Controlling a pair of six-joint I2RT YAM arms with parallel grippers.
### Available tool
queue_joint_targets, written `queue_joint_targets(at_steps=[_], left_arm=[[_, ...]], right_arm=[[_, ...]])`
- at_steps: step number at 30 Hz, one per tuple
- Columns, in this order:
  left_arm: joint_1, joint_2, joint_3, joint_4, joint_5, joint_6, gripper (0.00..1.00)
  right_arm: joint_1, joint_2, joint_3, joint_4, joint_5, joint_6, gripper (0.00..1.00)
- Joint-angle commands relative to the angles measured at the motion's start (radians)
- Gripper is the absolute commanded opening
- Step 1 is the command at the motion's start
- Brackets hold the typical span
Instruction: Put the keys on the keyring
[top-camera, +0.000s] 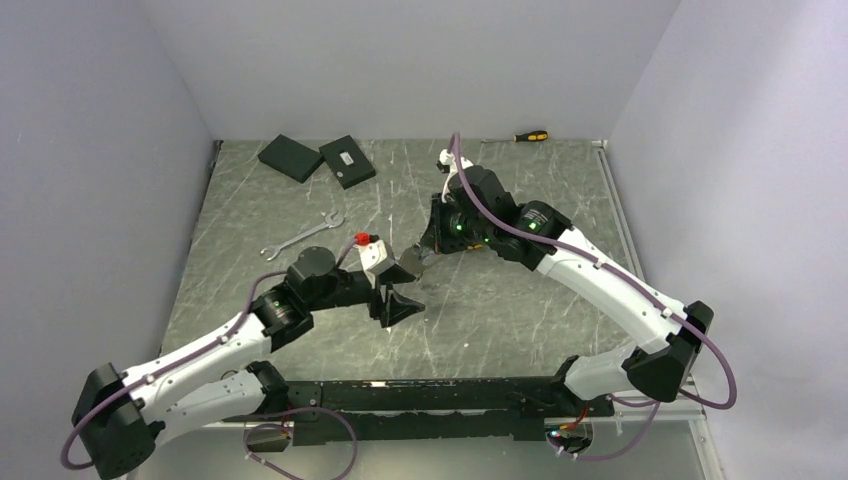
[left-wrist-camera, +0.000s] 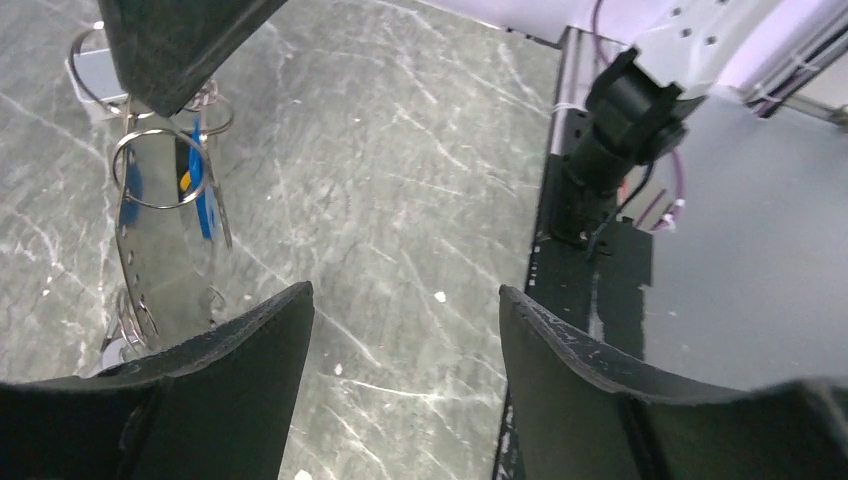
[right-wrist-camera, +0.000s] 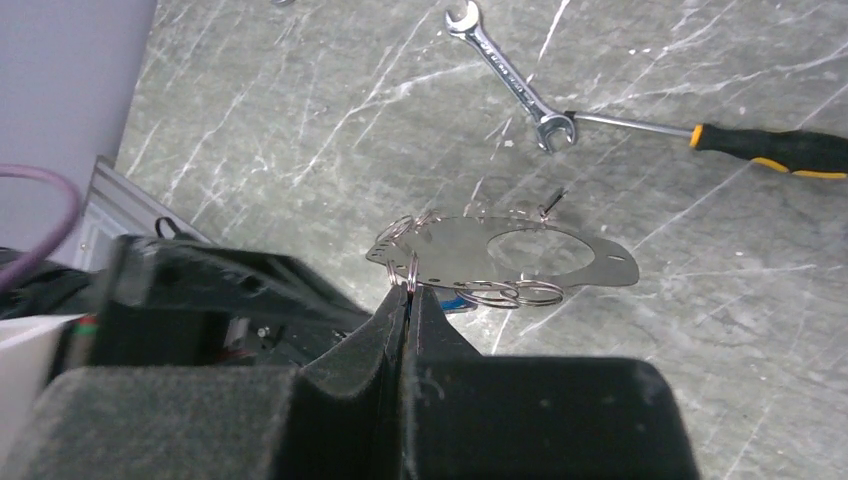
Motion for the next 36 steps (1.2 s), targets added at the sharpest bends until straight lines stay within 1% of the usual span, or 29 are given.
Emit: queue_joint_targets(at_steps=[1,4,6,8,10,15,21,25,27,28,31,34,36], left_arm=[[-0.013,0.056,-0.046,0.271,-0.095,0.030,0.73],[-0.017,0.100,-0.082,0.380,-0.145,0.042,0.74],[-0.027,0.108,-0.099,0.437,-0.227,0.054,0.78],[-0.036,0.104,-0.115,0.472,-0.268,0.075,0.81],[-0.040,0.099,-0.120,0.474,-0.292,0.100,0.81],[-0.045,0.088,-0.142,0.507,-0.316,0.147,0.80],[-0.047,0.088,-0.156,0.544,-0.359,0.212,0.76],[-0.046,0.100,-0.165,0.592,-0.336,0.221,0.72],[-0.047,0.110,-0.159,0.600,-0.314,0.221,0.69],[-0.046,0.114,-0.156,0.604,-0.309,0.222,0.64],[-0.046,0.115,-0.146,0.597,-0.321,0.226,0.47],[-0.047,0.099,-0.133,0.552,-0.327,0.246,0.32],[-0.047,0.089,-0.130,0.529,-0.334,0.258,0.14]], right_arm=[[-0.003,-0.022,0.041,0.033,-0.045,0.060,0.00],[-0.004,-0.030,0.033,0.054,-0.066,0.065,0.00],[-0.004,-0.039,0.024,0.067,-0.079,0.065,0.00],[-0.005,-0.052,0.003,0.089,-0.093,0.067,0.00],[-0.007,-0.063,-0.018,0.108,-0.108,0.074,0.00],[-0.008,-0.078,-0.041,0.127,-0.136,0.090,0.00],[-0.010,-0.095,-0.062,0.143,-0.157,0.110,0.00],[-0.010,-0.107,-0.095,0.174,-0.182,0.138,0.00],[-0.010,-0.107,-0.112,0.184,-0.194,0.148,0.00],[-0.010,-0.108,-0.117,0.187,-0.196,0.152,0.00],[-0.010,-0.114,-0.127,0.195,-0.197,0.155,0.00],[-0.011,-0.118,-0.133,0.193,-0.202,0.158,0.00],[-0.013,-0.123,-0.144,0.200,-0.214,0.165,0.00]])
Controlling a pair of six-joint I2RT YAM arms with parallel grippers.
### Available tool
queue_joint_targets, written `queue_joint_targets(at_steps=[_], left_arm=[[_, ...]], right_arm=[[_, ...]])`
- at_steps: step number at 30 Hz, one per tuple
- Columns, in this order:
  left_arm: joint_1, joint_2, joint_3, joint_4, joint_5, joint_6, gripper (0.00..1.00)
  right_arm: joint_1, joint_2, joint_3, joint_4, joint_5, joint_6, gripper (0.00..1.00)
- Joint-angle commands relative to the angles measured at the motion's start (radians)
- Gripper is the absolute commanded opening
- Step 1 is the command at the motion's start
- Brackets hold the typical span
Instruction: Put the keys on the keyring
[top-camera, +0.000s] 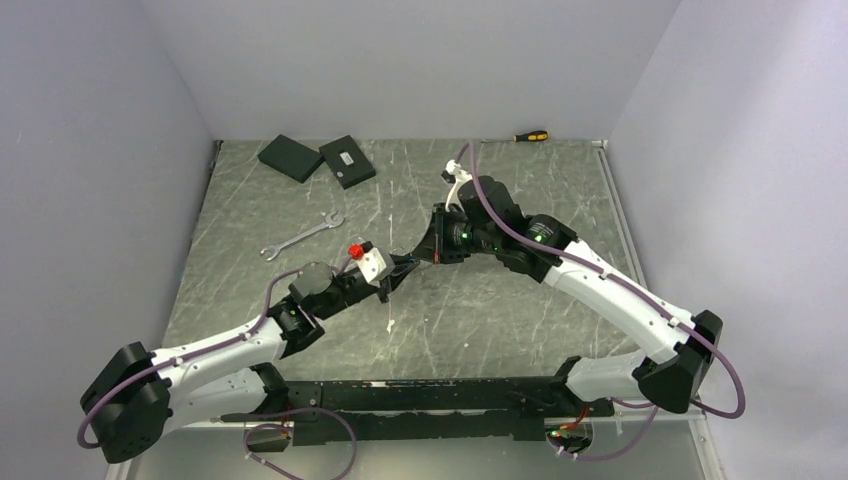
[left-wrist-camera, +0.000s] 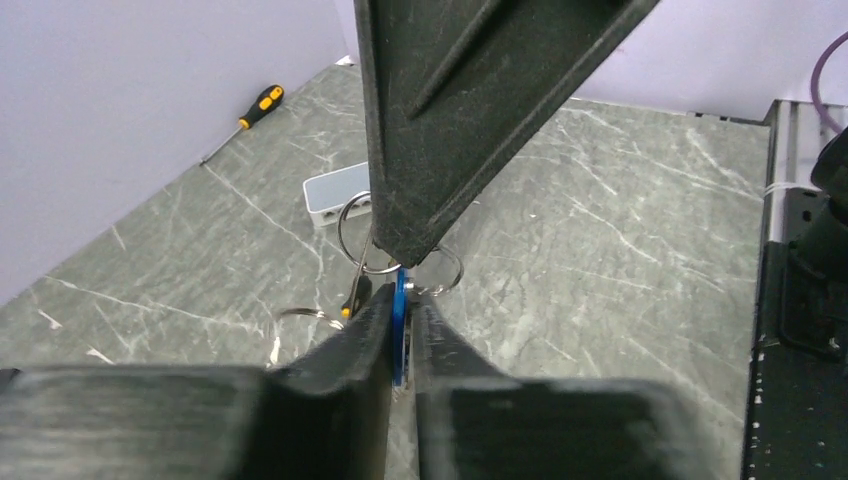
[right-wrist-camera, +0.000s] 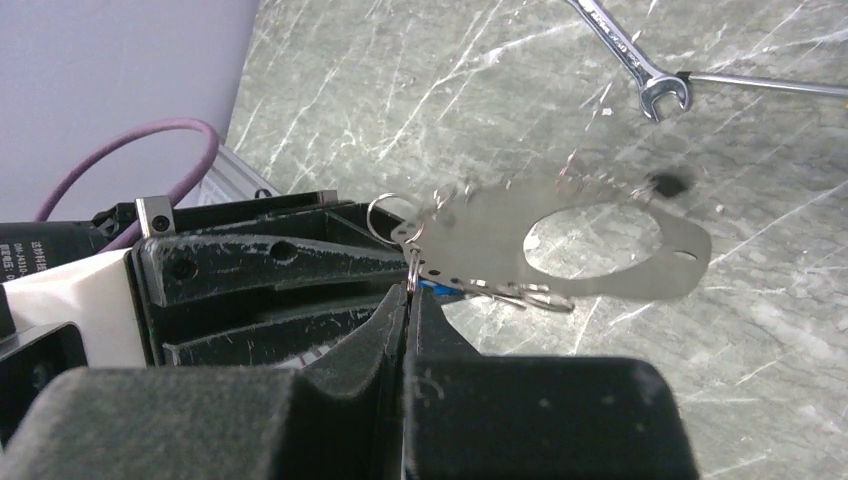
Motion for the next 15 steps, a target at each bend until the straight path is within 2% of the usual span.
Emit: queue_joint_targets(at_steps=[1,2,9,15], left_arm=[[-0.003,-0.026,0.040,-0.012,-0.022,0.053,0.03],[-0.002,-0.028,0.043,-0.034,-0.031,0.064,0.00],[-0.005,-0.072,0.057,-0.253,-0.069,0.196,0.00],[-0.022,-0.072,0.076,-0.348,-0.136,0.254,0.00]], right_arm=[[-0.003,-0.051,-0.012,0.072,-0.049,0.034,0.00],[-0.004,-0.054,-0.017,0.077,-0.055,0.038,0.00],[-0.027,-0.071,-0.012,0.062,-0.056,0.032,0.00],[-0.049,-0.067,0.005,0.024,-0.083,0.011,0.00]])
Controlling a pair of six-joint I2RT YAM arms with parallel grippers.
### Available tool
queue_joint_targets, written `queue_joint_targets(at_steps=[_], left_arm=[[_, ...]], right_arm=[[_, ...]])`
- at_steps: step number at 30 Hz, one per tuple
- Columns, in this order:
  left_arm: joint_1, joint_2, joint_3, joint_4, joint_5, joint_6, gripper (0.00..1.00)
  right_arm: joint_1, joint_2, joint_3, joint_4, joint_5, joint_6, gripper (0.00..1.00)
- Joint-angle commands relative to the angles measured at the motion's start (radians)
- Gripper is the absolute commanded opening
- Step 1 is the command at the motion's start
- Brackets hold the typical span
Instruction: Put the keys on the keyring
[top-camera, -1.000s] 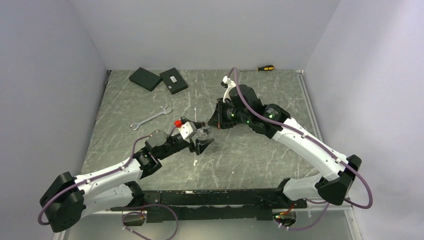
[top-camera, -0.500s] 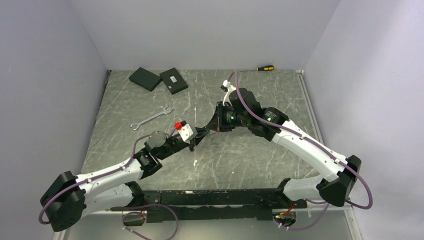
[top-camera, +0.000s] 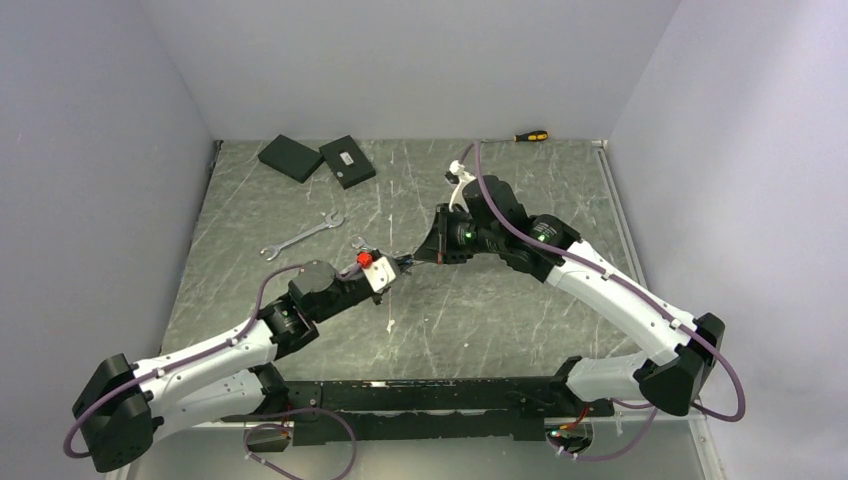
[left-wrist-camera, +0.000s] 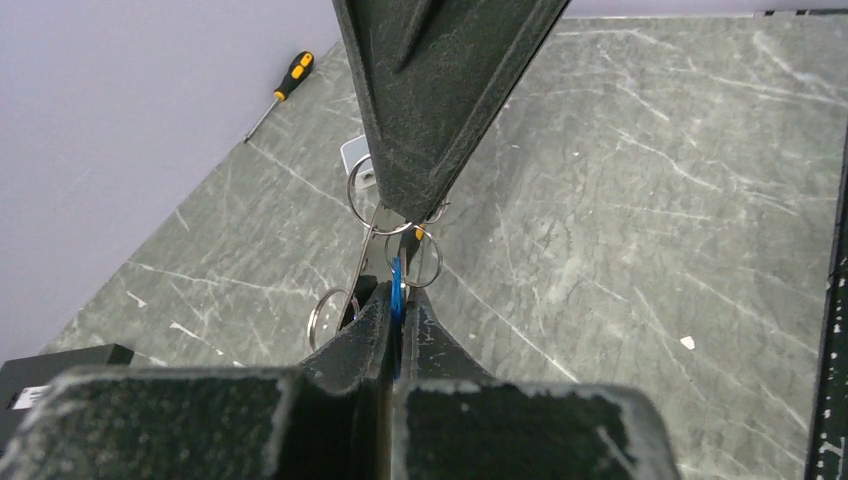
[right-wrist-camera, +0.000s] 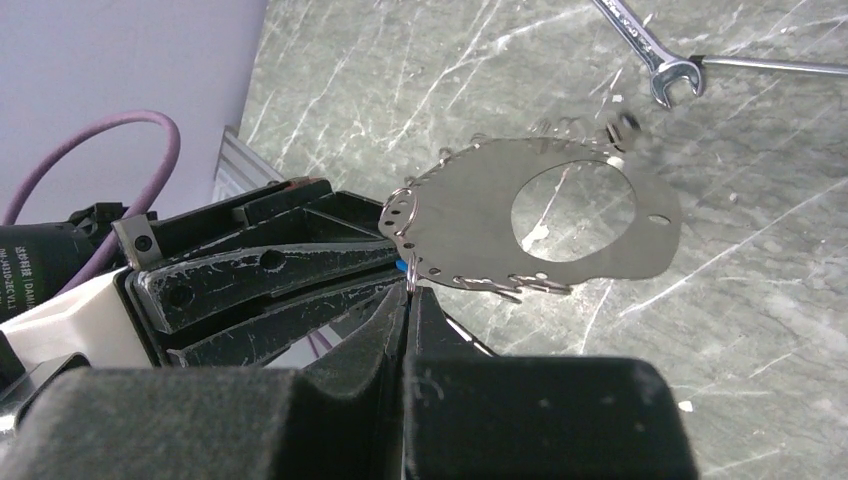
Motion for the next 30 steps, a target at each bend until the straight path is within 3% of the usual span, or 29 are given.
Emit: queue_joint_targets(at_steps=[1,15,25,30], left_arm=[[-0.008,0.011,0.038,-0.134,-0.100,0.077,0.00],[-0.009,0.006,0.137,-0.311,-0.185,0.089,0.00],[-0.009,-0.011,0.241,-0.508,-0.163,0.084,0.00],[0.004,-0.046,0.252,-0.510,-0.104,0.037,0.00]], right_arm=[[-0.020,-0.050,0.033,0.007,-0.043,-0.009,0.00],[-0.062,-0.027,0.034,-0.155,-0.275,-0.303,0.00],[-0.060,0.009,0.014,-0.239,-0.217,-0.490,0.00],[-0.058,0.002,0.002,-0.231,-0.149,-0.519,0.00]])
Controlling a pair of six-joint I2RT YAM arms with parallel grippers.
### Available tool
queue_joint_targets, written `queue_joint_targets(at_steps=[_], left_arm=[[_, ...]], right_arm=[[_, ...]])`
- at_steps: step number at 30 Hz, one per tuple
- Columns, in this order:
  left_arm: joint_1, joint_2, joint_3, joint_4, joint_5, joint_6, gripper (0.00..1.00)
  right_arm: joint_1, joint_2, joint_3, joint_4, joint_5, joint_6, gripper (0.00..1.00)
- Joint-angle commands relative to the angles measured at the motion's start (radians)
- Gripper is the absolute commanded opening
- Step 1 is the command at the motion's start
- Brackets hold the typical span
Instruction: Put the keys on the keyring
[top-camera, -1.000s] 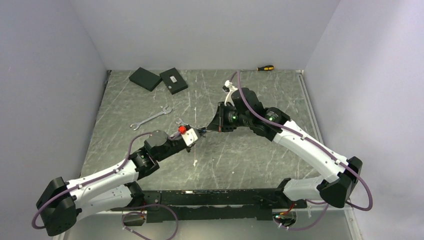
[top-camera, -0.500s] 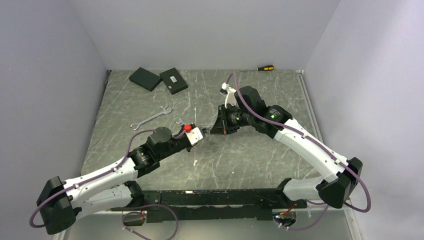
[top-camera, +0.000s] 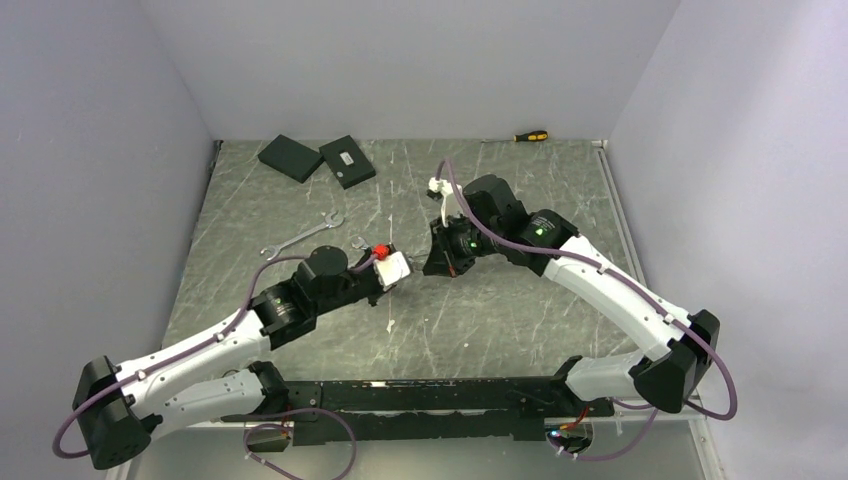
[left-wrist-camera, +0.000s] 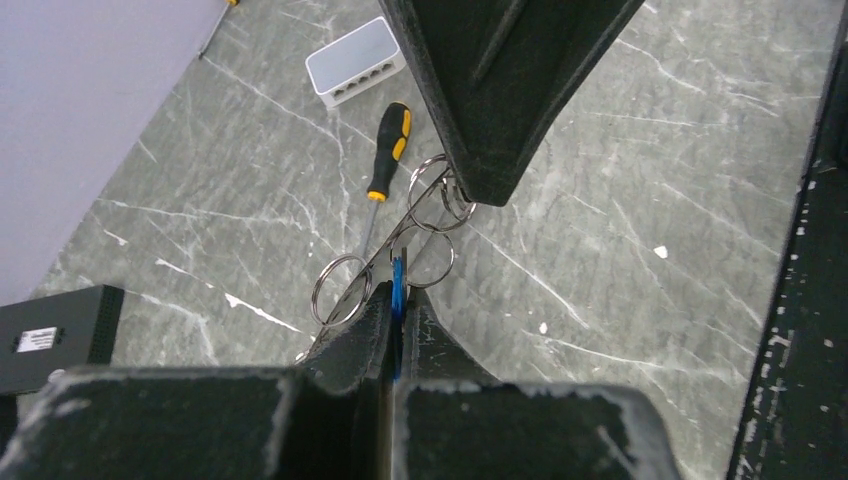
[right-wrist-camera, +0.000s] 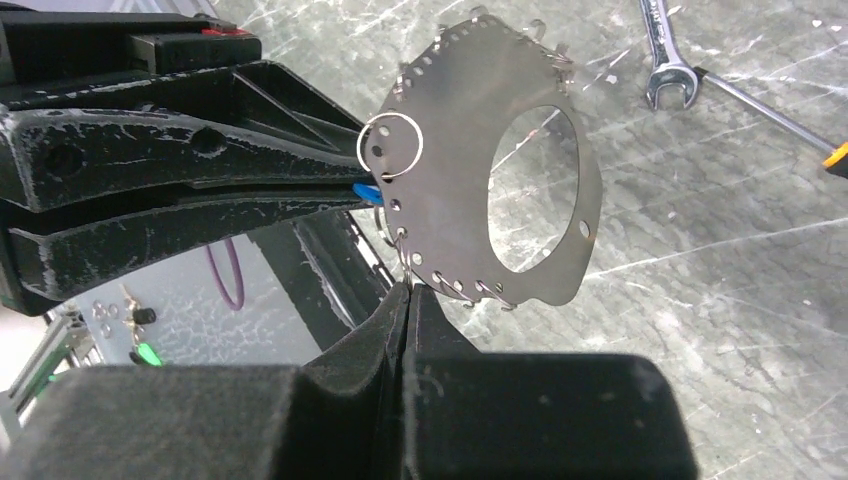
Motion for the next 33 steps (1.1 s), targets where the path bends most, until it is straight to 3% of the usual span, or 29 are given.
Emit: queue_joint_targets(at_steps=[1,7,9,11,18,21,26,33], left_arm=[[0.043,-0.054,0.049,-0.067,-0.037,-0.031,0.00],[0.081,-0.030,0.136,-0.184,0.070,-0.081,0.02],[0.086,-0.028,0.167,-0.235,0.135,-0.085,0.18],[0.088,-0.036,0.200,-0.294,0.193,-0.080,0.25],[0.094,-0.033,0.273,-0.401,0.258,-0.105,0.17],[0.094,-0.034,0.274,-0.412,0.260,-0.115,0.30],[0.094,-0.090,0.135,-0.265,0.277,-0.132,0.56],[0.094,-0.096,-0.030,-0.013,0.238,-0.150,0.77]], right_arm=[[-0.002,-0.024,0.001,-0.123,0.077,-0.083,0.00],[0.015,-0.056,-0.037,-0.034,0.155,-0.099,0.00],[0.016,-0.066,-0.055,0.010,0.195,-0.101,0.00],[0.016,-0.052,-0.044,0.018,0.225,-0.109,0.00],[0.018,0.025,0.026,-0.006,0.233,-0.148,0.00],[0.017,0.050,0.058,-0.011,0.220,-0.128,0.00],[0.015,0.071,0.105,-0.024,0.213,-0.075,0.00],[0.010,0.082,0.151,-0.029,0.167,-0.038,0.00]])
